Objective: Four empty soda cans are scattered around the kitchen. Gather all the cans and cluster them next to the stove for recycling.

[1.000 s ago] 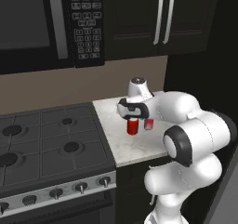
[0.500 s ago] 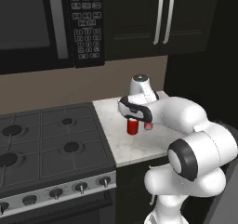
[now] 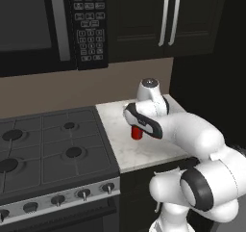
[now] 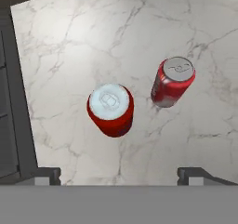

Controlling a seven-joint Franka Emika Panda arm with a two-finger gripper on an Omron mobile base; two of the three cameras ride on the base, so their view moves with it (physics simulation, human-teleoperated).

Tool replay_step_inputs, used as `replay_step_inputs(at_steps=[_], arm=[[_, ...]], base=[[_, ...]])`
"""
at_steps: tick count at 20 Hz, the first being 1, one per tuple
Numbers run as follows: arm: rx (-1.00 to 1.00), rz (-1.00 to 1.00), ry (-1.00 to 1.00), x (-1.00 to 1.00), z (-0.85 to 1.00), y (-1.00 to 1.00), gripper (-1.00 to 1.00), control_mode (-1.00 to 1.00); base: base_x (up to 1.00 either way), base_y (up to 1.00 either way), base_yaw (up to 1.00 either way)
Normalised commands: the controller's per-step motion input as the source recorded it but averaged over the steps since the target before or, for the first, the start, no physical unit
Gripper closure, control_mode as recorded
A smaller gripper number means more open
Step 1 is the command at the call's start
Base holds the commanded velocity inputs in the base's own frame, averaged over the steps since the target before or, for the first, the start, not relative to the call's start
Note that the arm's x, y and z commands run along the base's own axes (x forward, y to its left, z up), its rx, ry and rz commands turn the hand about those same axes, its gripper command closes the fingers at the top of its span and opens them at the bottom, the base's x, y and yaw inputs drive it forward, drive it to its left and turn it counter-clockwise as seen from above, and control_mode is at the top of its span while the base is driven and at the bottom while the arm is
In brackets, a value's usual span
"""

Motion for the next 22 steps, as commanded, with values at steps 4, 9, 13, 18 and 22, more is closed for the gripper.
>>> replay_step_inputs(at_steps=[4, 9, 13, 18, 22], arm=[[0.01, 0.08, -0.04, -0.32, 0.15, 0.0, -1.0, -1.0], [0.02, 0.08, 0.06, -0.28, 0.19, 0.0, -1.0, -1.0], [0.0, 0.02, 0.2, -0.24, 0.24, -0.01, -1.0, -1.0], [0.0, 0.01, 0.23, -0.23, 0.22, 0.0, -1.0, -1.0], [0.0, 0.03, 0.15, -0.28, 0.15, -0.04, -1.0, -1.0]], base=[[0.0, 0.0, 0.0], [0.0, 0.0, 0.0], [0.0, 0.0, 0.0], [0.0, 0.0, 0.0], [0.0, 0.0, 0.0]])
